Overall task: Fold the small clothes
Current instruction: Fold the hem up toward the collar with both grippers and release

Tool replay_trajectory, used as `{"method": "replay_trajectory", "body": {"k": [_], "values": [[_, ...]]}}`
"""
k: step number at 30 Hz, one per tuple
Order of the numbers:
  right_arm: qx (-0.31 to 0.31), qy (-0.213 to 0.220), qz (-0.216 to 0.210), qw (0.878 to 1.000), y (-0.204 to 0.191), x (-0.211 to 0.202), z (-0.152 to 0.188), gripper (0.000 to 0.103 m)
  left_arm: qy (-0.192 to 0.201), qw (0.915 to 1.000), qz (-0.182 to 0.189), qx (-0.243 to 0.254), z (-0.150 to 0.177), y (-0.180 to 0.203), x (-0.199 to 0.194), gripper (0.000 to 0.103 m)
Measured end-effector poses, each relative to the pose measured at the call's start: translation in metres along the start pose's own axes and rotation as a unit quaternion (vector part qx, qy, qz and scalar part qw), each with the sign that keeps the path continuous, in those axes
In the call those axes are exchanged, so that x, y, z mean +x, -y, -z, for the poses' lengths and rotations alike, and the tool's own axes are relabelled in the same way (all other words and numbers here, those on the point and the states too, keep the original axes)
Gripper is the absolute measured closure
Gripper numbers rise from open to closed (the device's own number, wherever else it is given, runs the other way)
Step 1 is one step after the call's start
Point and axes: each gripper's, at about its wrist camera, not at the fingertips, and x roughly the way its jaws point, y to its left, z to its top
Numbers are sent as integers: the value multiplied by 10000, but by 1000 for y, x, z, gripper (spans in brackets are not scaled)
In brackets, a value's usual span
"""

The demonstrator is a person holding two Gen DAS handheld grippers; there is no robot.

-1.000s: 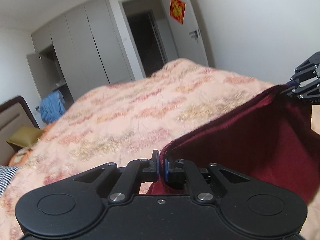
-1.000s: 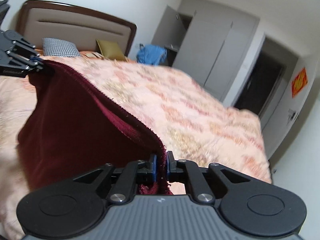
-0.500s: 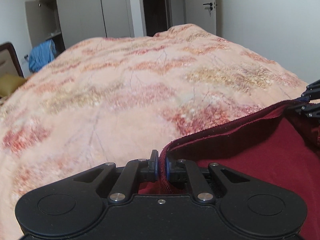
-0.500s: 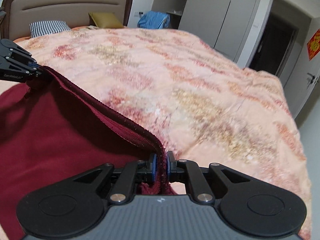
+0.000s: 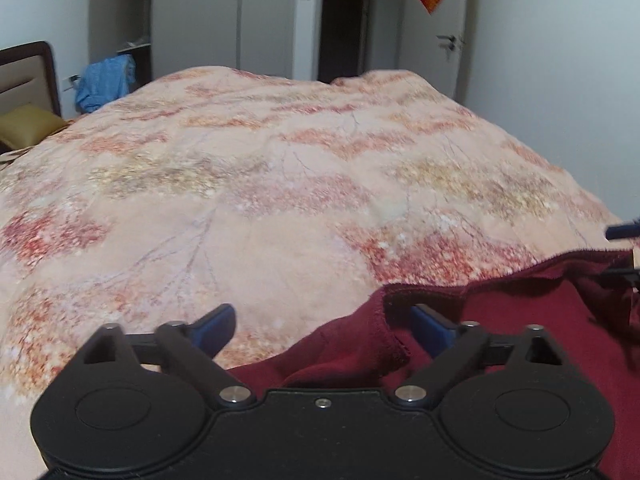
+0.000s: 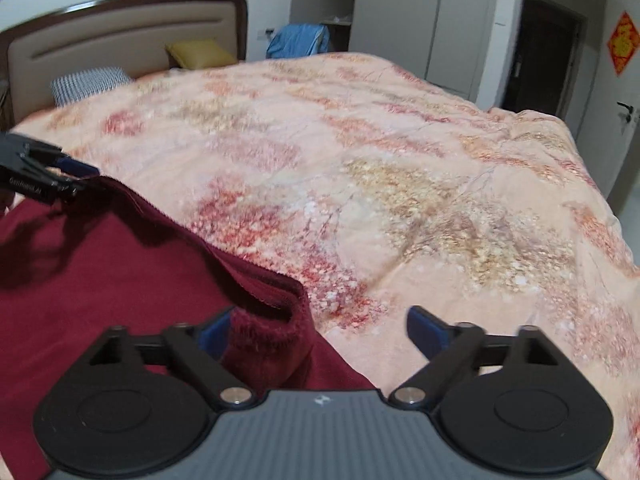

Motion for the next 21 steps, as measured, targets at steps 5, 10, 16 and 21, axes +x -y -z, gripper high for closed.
{"method": "replay_trajectory", "body": {"k": [5, 10, 16, 21], "values": [[3, 313, -66, 9995, -5, -31, 15, 0, 331, 9992, -19, -235, 13, 0, -20, 2], [-315, 374, -195, 9986, -34, -49, 41, 0, 460, 9986, -168, 195, 34, 19, -24, 1], [-784, 415, 437, 9951, -59, -40, 72, 0, 182, 9988, -415, 185, 48, 20, 0, 1], [950, 883, 996, 9865, -24, -39, 86, 0, -31, 9978, -316, -585, 64, -5, 19, 1]]}}
